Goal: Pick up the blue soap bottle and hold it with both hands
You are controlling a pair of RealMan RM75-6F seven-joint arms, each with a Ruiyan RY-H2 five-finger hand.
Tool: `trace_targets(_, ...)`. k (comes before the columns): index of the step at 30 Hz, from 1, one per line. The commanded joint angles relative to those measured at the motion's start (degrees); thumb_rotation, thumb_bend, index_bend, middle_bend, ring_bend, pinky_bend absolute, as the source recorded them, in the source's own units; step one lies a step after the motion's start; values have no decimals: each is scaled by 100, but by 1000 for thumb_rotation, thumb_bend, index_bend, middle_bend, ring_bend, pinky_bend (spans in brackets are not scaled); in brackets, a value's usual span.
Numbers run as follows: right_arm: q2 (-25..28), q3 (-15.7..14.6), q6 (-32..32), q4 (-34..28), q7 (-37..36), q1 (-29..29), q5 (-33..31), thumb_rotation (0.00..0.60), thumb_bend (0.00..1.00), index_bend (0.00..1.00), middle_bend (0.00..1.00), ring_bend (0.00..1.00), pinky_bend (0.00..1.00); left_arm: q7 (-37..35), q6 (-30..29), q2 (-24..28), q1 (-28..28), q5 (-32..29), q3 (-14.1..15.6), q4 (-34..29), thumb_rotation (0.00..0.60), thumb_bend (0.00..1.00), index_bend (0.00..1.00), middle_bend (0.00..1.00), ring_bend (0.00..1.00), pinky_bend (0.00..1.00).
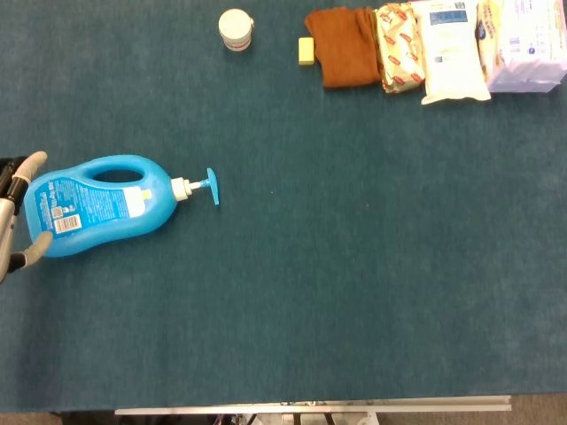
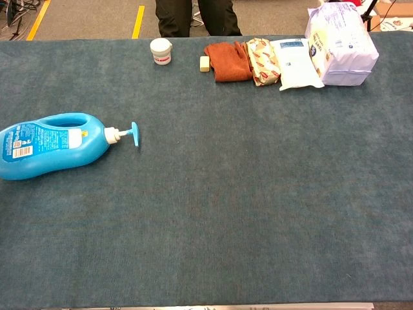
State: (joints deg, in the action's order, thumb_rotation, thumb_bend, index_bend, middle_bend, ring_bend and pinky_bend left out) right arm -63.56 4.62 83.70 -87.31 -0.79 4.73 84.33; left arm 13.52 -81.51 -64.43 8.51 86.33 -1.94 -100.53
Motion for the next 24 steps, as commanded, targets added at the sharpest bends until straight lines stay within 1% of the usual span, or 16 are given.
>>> trace_targets(1,20,24,1,-32,27,39,40,600,240,297,436,376,320,2,18,-18,52,40,-28,-15,600,203,129,205,178,254)
trace_targets(5,95,117,-33,-89,21,179,128,600,240,298,436,376,320,-24,128,-2,152,86,-45,-22,600,203,134,205,178,254)
trace_targets(9,258,231,-222,-214,-71,407,187,600,239,297,436,376,320,-6,248,-12,263,144,-51,-31,600,203,138,205,177,254)
trace_targets(15,332,322,-379,-372,8,613,200,600,240,298,436,376,320,-122,433,-38,428,179,-80,-94,600,203,141,205,177,254)
trace_targets(20,384,351,-527,-531,27,734,150,600,240,297,431,376,320,-212,780,-6,702,215,-123,-191,600,203,145,205,177,254)
trace_targets(24,435,406,-518,-650,77,794,129,600,240,298,427,376,320,10,1177,-18,955,53,-173,-408,600,203,146,198,177,241)
